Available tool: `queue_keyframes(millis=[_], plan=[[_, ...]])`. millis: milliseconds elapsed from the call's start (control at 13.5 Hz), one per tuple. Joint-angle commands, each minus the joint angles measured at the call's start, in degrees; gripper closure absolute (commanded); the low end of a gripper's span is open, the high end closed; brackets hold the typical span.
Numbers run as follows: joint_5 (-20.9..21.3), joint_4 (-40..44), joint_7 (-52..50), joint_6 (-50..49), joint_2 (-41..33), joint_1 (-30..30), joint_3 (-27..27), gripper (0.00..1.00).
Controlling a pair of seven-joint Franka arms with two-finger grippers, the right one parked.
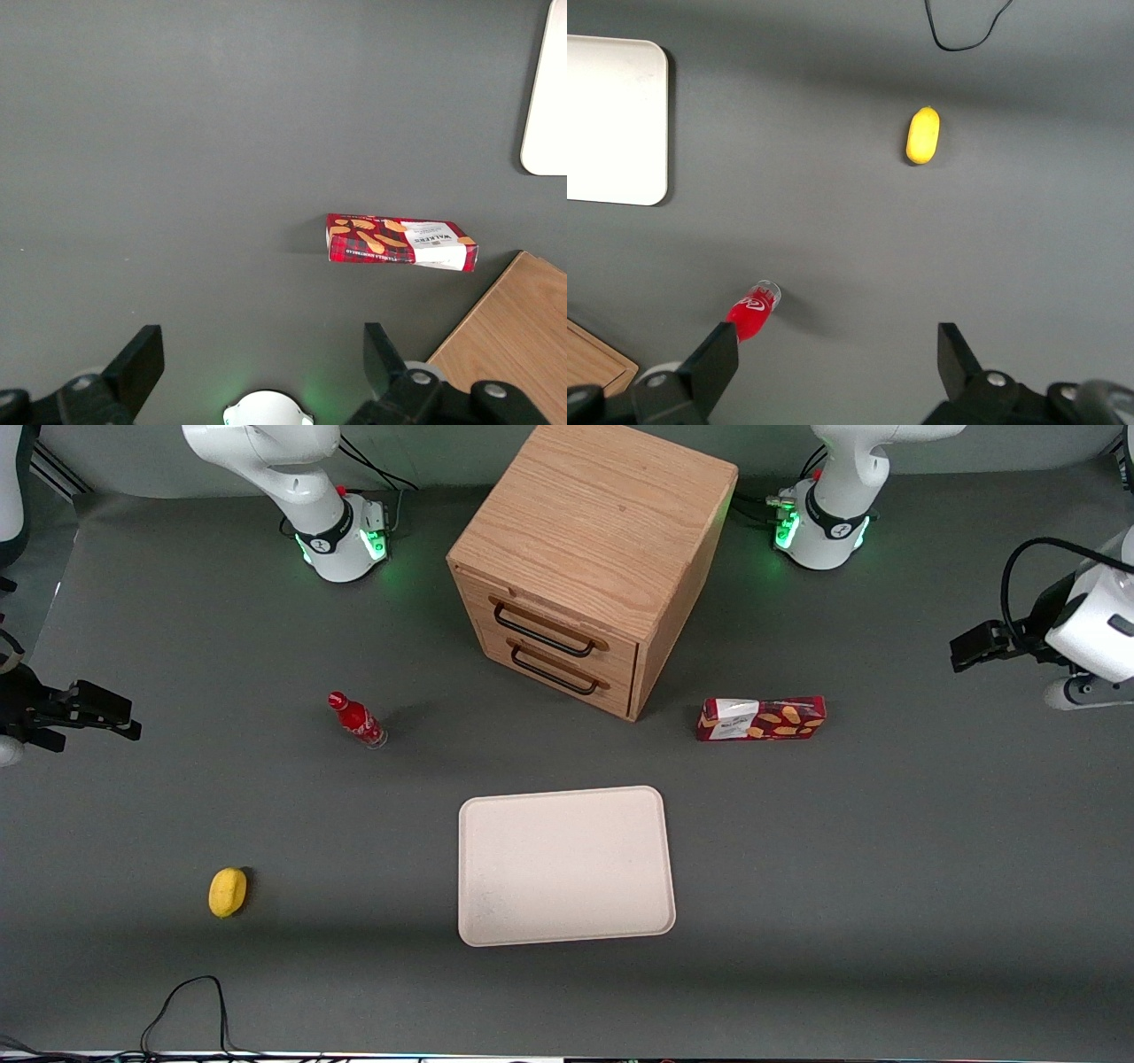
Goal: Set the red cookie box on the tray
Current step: 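Move the open left gripper over the red cookie box and lower it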
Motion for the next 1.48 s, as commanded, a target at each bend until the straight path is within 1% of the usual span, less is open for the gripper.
queue_keyframes(millis=[0, 74, 148, 222, 295, 443, 591, 665, 960, 1108, 1330, 1403], plan=[[-0.6, -2.7, -0.7, 0.3, -2.3, -1.6, 0.3, 0.00], [-0.6, -2.9, -0.8, 0.2, -2.2, -2.8, 0.4, 0.00], [-1.7, -4.0, -0.8, 0.3, -2.2, -3.5, 0.3, 0.00], [-4.6, -5.8, -0.8, 1.0, -2.5, -4.9, 0.2, 0.00], [-5.2, -6.6, 1.1, 0.6, -2.6, -6.5, -0.5, 0.00], [-6.0, -11.2, 14.1, 0.6, -3.0, -8.2, -1.5, 0.00], [-5.7, -14.5, 22.4, 1.2, -5.7, -9.1, -1.9, 0.00], [-4.4, -16.4, 30.3, 2.7, -7.1, -9.5, -2.1, 0.00], [-3.9, -26.9, 53.4, 13.3, -13.6, -8.6, -1.4, 0.00], [-4.0, -27.5, 65.0, 15.1, -13.8, -8.0, -1.3, 0.00], [-4.0, -28.9, 76.2, 18.8, -12.3, -7.1, -1.2, 0.00], [-4.0, -30.3, 77.9, 20.2, -12.3, -6.9, -1.1, 0.00]])
